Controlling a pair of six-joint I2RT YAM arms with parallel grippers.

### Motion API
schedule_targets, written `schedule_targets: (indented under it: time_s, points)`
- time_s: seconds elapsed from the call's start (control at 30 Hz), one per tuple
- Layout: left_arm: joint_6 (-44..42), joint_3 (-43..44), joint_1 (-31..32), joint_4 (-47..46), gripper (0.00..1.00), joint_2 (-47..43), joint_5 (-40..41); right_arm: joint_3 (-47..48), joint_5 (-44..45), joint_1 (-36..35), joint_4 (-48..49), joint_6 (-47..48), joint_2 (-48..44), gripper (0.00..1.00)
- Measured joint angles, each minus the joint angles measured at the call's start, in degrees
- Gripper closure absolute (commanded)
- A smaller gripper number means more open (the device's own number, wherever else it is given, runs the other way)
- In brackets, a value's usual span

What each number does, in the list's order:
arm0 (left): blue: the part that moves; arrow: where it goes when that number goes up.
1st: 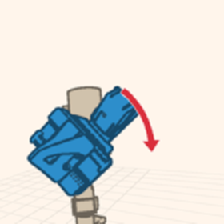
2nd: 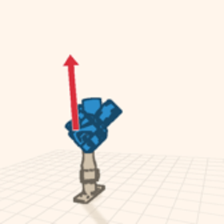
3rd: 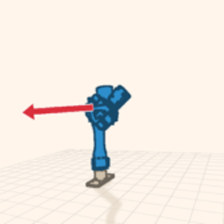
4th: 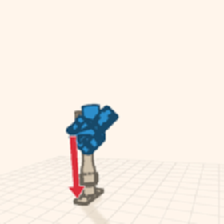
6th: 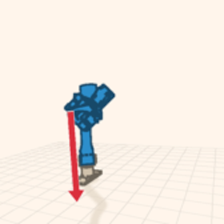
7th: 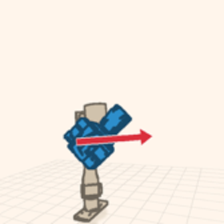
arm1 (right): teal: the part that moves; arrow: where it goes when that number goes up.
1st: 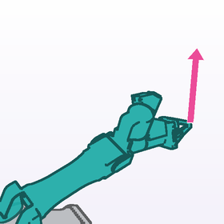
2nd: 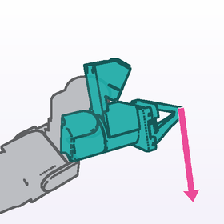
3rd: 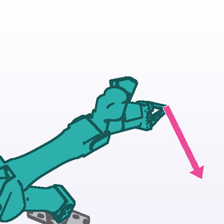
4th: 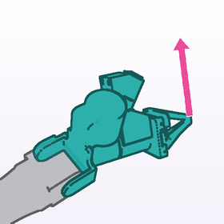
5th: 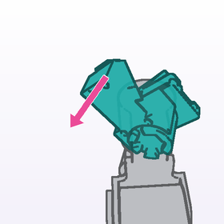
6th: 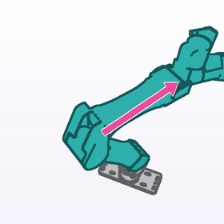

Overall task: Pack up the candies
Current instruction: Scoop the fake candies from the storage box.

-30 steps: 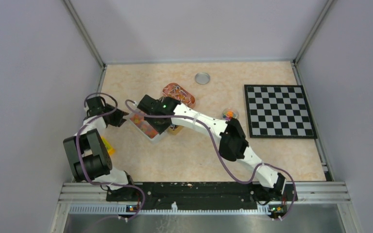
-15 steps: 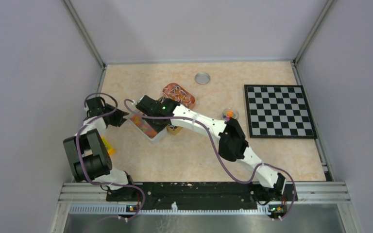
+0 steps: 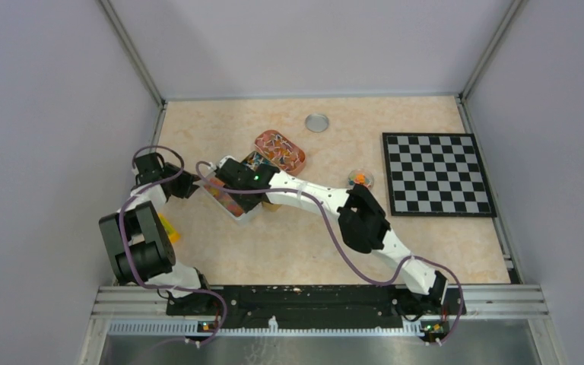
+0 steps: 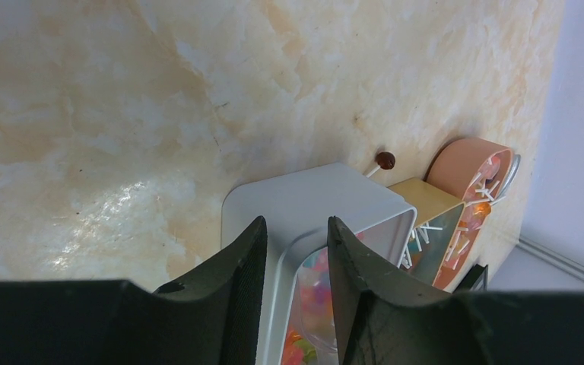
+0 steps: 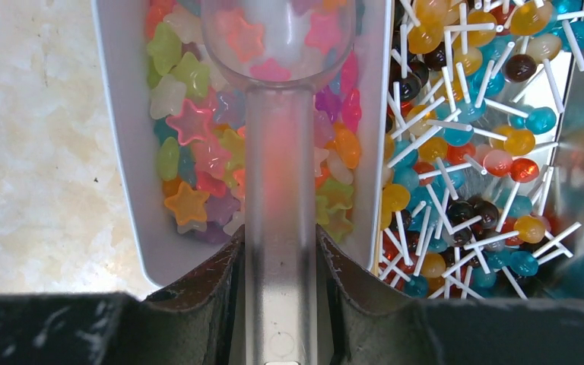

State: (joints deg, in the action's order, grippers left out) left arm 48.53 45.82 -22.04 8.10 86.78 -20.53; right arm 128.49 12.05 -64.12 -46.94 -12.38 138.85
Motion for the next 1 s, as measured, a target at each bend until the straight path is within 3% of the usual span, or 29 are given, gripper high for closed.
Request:
schedule_targets:
  time_s: [0.4, 0.7, 1.0]
  points:
    - [0.0, -0.1, 0.0, -0.2, 0.57, 0.0, -0.7, -5.4, 0.1, 0.0, 4.4, -0.4, -2.7, 1.0]
    - [0.0, -0.1, 0.0, -0.1, 0.57, 0.0, -1.6, -16.2, -0.6, 0.0, 11.2, -0.2, -8.5, 1.0]
    - [0.0, -0.1, 0.0, -0.1, 0.57, 0.0, -1.6, -18.8, -0.5, 0.0, 13.7, -0.2, -9.9, 1.0]
